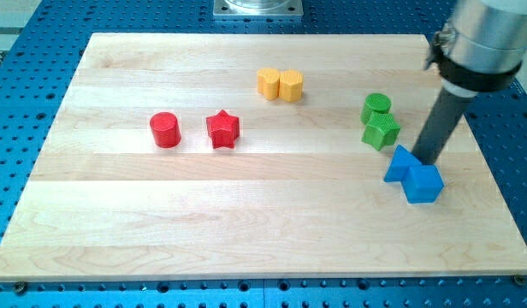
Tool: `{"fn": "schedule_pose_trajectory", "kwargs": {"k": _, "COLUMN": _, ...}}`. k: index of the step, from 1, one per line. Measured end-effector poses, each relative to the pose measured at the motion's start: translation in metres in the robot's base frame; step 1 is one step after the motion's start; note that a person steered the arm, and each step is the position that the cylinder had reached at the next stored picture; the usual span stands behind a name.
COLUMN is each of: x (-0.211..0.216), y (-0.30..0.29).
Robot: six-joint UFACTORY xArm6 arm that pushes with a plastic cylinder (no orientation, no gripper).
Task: Move the blue cube slightly towards the bottom center of the board
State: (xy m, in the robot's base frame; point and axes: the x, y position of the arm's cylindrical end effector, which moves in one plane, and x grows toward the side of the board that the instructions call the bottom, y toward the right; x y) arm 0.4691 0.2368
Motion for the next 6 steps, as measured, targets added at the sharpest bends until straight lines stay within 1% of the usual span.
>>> {"fn": "schedule_pose_trajectory", "kwargs": {"k": 1, "x": 0.017, "y": 0.04}}
{"fn": "schedule_pose_trajectory", "kwargs": {"k": 2, "x": 0.041, "y": 0.027}}
{"fn": "schedule_pose_trajectory", "kwargs": {"k": 4, "x": 0.068, "y": -0.108}}
{"fn": "schedule_pose_trajectory", "kwargs": {"k": 5, "x": 0.074, "y": -0.076}}
{"fn": "schedule_pose_trajectory", "kwargs": {"k": 6, "x": 0.069, "y": 0.014}}
